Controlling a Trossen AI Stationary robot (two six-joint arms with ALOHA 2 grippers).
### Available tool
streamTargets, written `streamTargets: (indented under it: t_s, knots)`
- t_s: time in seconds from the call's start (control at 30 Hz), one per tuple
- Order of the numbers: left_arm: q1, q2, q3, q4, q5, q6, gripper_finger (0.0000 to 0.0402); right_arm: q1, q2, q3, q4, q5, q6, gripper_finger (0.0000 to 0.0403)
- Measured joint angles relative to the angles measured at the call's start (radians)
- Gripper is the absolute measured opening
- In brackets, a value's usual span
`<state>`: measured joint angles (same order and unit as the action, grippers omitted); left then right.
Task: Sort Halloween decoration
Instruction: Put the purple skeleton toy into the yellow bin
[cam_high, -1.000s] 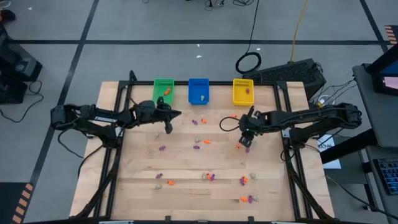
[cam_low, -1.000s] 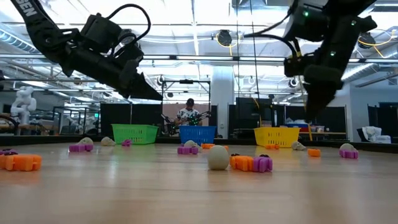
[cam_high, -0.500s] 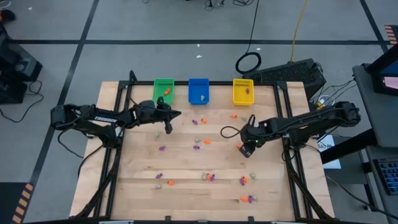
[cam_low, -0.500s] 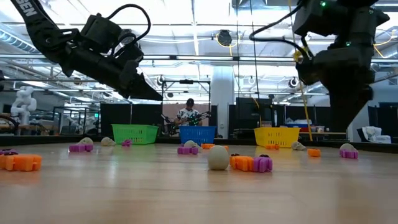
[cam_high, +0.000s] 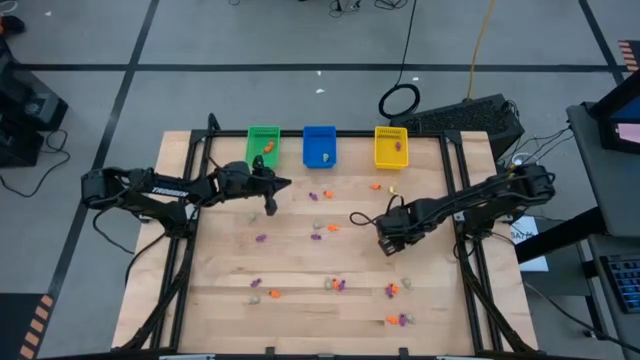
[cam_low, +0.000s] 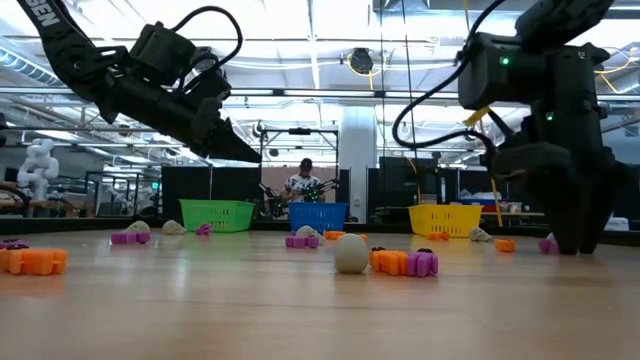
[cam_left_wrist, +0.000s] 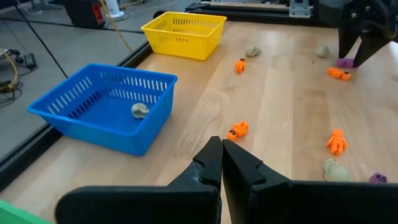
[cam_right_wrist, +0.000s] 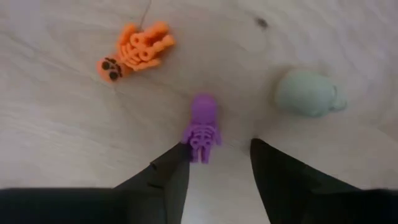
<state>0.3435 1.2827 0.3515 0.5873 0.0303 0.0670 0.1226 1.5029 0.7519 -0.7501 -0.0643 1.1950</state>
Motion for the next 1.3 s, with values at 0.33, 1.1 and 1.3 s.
streamTargets:
  t_s: [0.33,1.1,1.3]
  knots:
    - [0.0,0.0,0.0,0.003,0.001,0.001,0.0011,0.005,0.004,0.013,0.023,0.043,-0.175,0.0014]
    - [0.0,0.0,0.0,0.003,0.002,-0.009,0.0011,-0.218,0.004,0.52,-0.378,0.324,-0.721,0.0001]
    - [0.0,0.0,0.0,0.006,0.001,-0.009,0.0011,-0.5,0.026,0.52,-0.301,0.372,-0.912,0.0001]
